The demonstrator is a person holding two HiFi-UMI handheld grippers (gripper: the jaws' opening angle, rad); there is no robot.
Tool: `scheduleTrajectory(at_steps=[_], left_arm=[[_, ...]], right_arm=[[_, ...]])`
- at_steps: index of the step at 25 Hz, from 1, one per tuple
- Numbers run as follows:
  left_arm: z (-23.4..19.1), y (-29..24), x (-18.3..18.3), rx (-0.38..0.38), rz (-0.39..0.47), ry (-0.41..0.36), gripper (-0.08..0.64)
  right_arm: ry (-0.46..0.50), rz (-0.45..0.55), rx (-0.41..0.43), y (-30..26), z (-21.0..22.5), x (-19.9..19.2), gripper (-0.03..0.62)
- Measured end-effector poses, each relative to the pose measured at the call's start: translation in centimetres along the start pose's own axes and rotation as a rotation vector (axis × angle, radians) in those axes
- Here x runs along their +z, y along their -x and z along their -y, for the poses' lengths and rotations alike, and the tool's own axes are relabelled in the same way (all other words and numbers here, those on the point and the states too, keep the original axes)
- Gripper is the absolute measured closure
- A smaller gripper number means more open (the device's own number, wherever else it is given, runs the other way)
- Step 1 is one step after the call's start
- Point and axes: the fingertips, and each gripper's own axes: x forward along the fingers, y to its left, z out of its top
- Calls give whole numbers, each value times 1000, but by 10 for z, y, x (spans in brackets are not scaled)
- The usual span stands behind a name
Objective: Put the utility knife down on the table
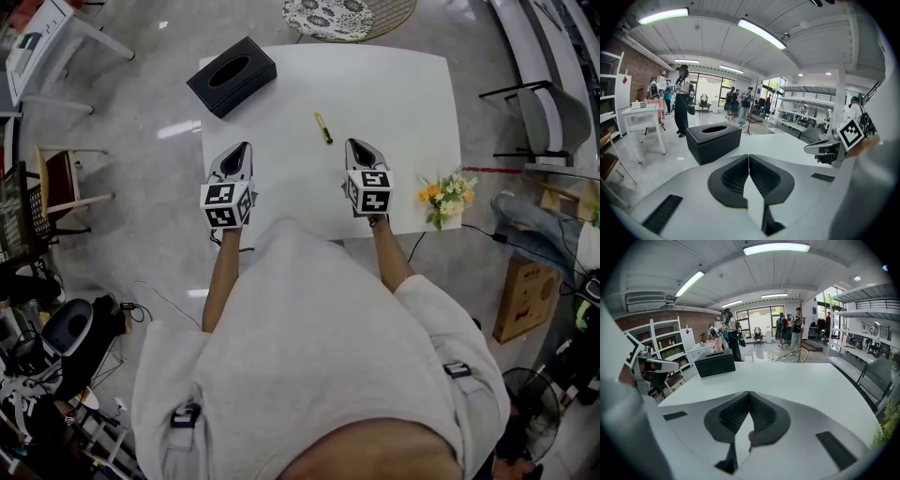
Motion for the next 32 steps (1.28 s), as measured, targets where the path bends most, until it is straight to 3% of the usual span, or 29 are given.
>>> scheduleTrajectory(at_steps=[20,32], left_arm=[[-3,15,91,45,197,-77,538],[3,25,116,53,252,-114,538]], right_arm=[[63,296,28,35,-8,128,561],[89,349,19,49,-10,147,561]])
